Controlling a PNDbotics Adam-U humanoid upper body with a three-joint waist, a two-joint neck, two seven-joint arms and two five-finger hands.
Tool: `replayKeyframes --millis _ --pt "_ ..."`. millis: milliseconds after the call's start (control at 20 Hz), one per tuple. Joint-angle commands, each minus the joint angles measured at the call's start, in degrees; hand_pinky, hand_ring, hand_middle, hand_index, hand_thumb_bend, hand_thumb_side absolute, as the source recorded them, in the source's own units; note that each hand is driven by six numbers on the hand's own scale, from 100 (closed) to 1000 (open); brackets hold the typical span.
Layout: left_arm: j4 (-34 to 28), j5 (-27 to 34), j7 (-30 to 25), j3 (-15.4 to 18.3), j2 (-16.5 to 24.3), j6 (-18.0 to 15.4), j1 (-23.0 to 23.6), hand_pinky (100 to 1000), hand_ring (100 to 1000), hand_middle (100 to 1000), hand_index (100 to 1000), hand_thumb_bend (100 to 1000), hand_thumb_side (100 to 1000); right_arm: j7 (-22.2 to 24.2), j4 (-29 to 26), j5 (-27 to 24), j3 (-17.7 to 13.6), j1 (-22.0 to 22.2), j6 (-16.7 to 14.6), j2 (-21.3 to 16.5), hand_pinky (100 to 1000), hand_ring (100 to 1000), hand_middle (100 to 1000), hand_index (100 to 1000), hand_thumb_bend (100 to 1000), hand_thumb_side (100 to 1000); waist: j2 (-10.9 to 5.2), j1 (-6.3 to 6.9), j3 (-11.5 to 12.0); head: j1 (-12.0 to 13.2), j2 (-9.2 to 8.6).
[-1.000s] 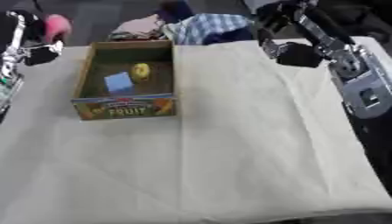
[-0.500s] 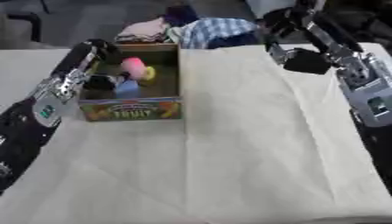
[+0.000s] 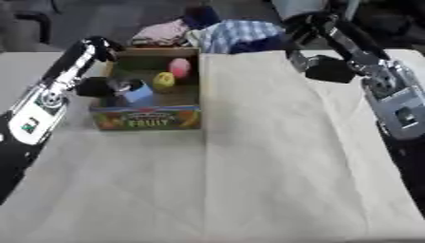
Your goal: Pick up objects on the table and place them in the box.
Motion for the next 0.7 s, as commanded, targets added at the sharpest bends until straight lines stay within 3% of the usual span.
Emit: replayKeyframes --millis 50,350,700 --pt "-10.1 7.3 1.2 2.7 4.1 1.7 2.7 720 643 679 736 554 518 -0.6 -0.6 -0.9 -1.0 -0.5 0.3 -1.2 673 714 712 863 100 606 -1.02 -0.12 0.5 -0.4 0.04" --pt "-22.8 16.6 3.5 8.1 5.4 3.4 13.1 716 633 660 721 470 531 -3.0 -1.7 -2.4 -2.1 1.6 1.0 -1.4 657 695 706 855 100 601 -1.18 -0.24 2.0 -0.6 0.19" --pt "-27.2 19.9 4.9 11.4 2.9 3.7 19.6 709 625 649 713 452 557 -10.3 -5.0 -5.9 -4.7 6.0 3.1 0.2 637 671 681 836 100 606 -1.09 -0.33 2.2 -0.6 0.73"
